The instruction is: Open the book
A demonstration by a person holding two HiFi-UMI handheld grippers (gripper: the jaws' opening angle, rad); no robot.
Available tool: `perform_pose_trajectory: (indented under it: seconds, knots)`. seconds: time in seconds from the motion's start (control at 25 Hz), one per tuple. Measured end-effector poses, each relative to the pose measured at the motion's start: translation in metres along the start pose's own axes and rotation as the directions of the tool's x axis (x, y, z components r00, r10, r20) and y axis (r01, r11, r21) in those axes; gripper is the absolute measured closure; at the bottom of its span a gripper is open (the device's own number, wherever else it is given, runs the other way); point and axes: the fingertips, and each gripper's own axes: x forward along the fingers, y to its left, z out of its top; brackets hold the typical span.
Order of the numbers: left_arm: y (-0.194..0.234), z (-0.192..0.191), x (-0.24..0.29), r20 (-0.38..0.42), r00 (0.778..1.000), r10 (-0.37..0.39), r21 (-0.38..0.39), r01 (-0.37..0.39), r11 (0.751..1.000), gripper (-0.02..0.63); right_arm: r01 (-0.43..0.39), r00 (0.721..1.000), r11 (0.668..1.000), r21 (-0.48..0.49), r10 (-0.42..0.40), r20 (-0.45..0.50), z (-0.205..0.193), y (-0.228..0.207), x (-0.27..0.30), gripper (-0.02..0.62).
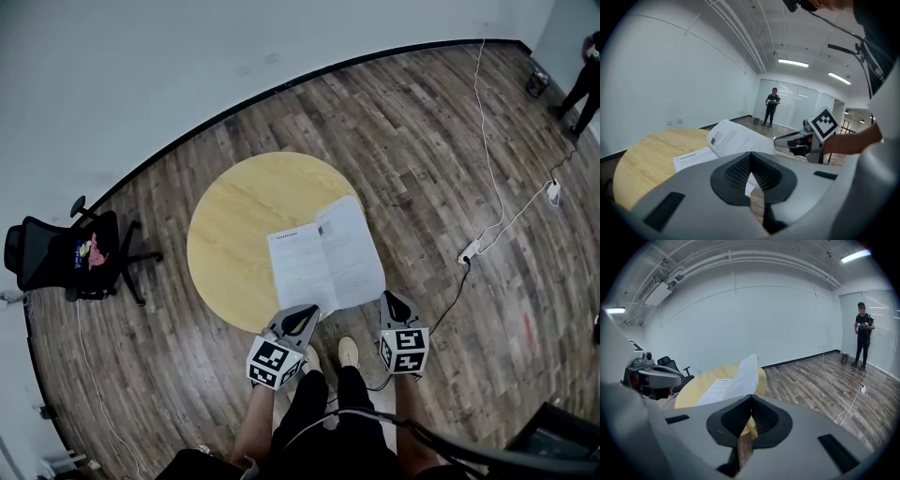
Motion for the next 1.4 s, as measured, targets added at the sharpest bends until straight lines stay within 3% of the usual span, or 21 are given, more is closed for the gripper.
perform_pose_trajectory:
  seconds: [0.44,1.4]
  knots:
    - [-0.001,-0.007,0.030,-0.025,1.000,-0.003,-0.024,0.002,1.000,0.607,0.014,0.999,0.999,0.029,-0.012,-0.048,-0.023,-0.030,0.013,0.589]
    - [0.015,-0.059,0.071,-0.100,0.995,0.015,-0.120,-0.027,0.992,0.607,0.014,0.982,0.999,0.037,-0.007,-0.190,-0.090,-0.065,0.061,0.589]
